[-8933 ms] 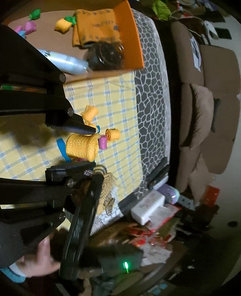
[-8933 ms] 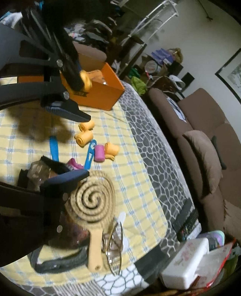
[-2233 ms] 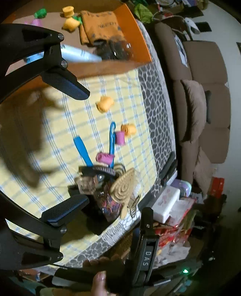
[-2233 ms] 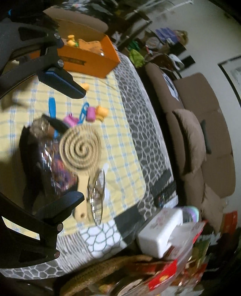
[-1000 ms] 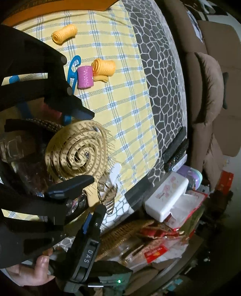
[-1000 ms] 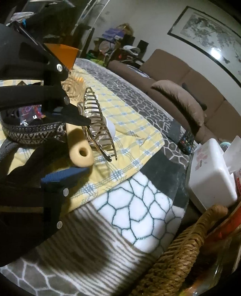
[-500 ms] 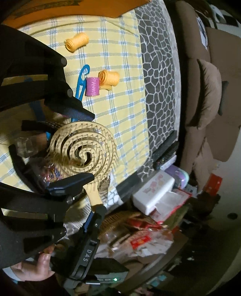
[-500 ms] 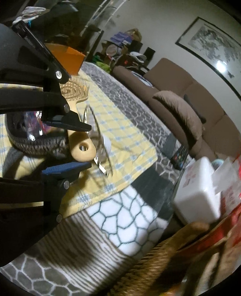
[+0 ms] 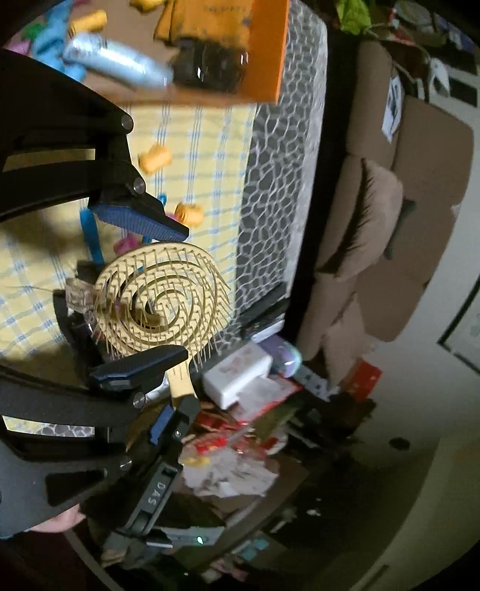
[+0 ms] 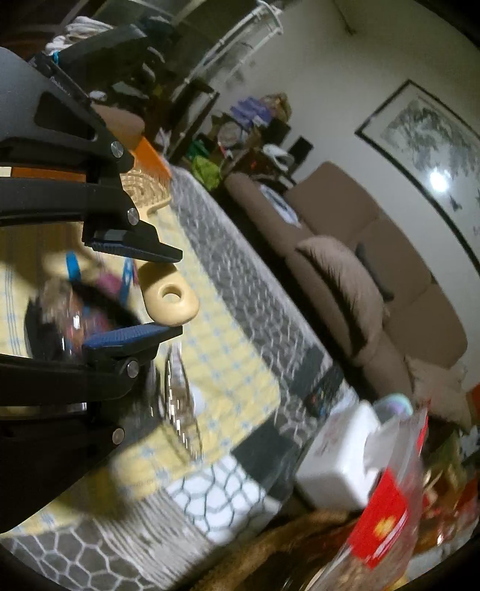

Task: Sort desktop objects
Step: 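Lift the wooden brush with both grippers and lower it into the orange box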

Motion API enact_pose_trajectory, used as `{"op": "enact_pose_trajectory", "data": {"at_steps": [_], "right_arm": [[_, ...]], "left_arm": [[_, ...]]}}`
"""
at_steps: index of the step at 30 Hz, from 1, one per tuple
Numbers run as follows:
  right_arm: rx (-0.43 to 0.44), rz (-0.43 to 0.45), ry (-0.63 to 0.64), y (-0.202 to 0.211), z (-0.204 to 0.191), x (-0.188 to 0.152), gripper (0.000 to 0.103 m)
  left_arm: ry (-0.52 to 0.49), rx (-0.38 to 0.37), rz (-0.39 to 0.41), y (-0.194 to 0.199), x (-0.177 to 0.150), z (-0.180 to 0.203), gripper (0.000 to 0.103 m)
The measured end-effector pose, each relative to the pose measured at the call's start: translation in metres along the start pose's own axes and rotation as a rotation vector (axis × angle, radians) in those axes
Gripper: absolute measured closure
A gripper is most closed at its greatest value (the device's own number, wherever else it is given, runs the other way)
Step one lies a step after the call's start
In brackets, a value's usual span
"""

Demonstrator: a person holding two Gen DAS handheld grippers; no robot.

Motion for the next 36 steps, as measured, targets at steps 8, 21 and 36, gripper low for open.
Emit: {"op": "enact_pose_trajectory", "data": {"at_steps": [8, 21, 36], "right_arm": [[0.17, -0.08, 0.007, -0.025, -0.08, -0.028, 0.069], [0.292, -0.239, 0.082, -0.087, -0.187, -0.113, 0.071], [0.247, -0.412, 0.251, -0.156, -0.248, -0.22, 0.071]], "left_arm": [[0.123, 0.028, 0.087, 0.076, 0.015, -0.065, 0.049], [0.286, 0.126, 0.122, 0.144, 0.009, -0.187, 0.049], [0.324, 0.34, 0.087, 0.158, -0.004, -0.279, 0.049]]}}
Point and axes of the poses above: each gripper's, at about its wrist camera, not at the fingertips, and y roughly against the way its jaws point, z to its right, x to its top, the point moved 6 cm from there along -y, roughly the way its jaws point, and after that the axes turned 11 degrees about z, right-handed, at the moved point
